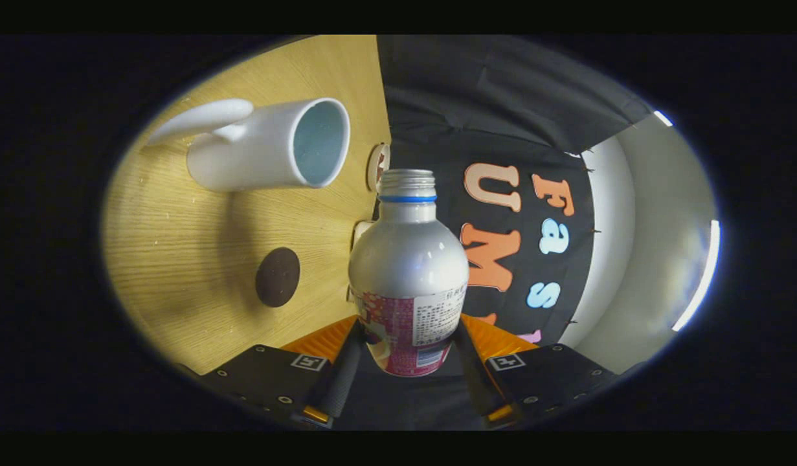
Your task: Take the bottle from table, then pour the juice into the cup, finally place the bottle on the coaster
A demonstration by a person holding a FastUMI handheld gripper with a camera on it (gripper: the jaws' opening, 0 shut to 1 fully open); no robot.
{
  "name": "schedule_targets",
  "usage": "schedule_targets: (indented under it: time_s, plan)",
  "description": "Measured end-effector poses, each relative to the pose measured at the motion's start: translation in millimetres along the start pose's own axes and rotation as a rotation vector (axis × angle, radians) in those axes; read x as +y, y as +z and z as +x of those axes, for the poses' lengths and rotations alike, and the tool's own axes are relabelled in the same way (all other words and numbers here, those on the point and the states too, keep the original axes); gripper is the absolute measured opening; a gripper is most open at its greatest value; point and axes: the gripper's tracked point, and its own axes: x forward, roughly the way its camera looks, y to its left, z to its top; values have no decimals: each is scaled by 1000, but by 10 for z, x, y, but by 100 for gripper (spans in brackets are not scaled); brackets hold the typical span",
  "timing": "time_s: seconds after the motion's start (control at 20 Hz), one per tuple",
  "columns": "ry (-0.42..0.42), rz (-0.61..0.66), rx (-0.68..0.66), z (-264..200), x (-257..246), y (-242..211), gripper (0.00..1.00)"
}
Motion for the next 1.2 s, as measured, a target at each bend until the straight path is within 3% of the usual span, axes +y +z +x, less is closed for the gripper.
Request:
schedule_targets:
  time_s: [0.3, 0.8, 1.2]
  plan:
    - [136, 421, 67, 134, 251, -107, 75]
    - [235, 814, 154, 360, 503, -237, 76]
    - [422, 1213, 210, 621, 815, -105, 76]
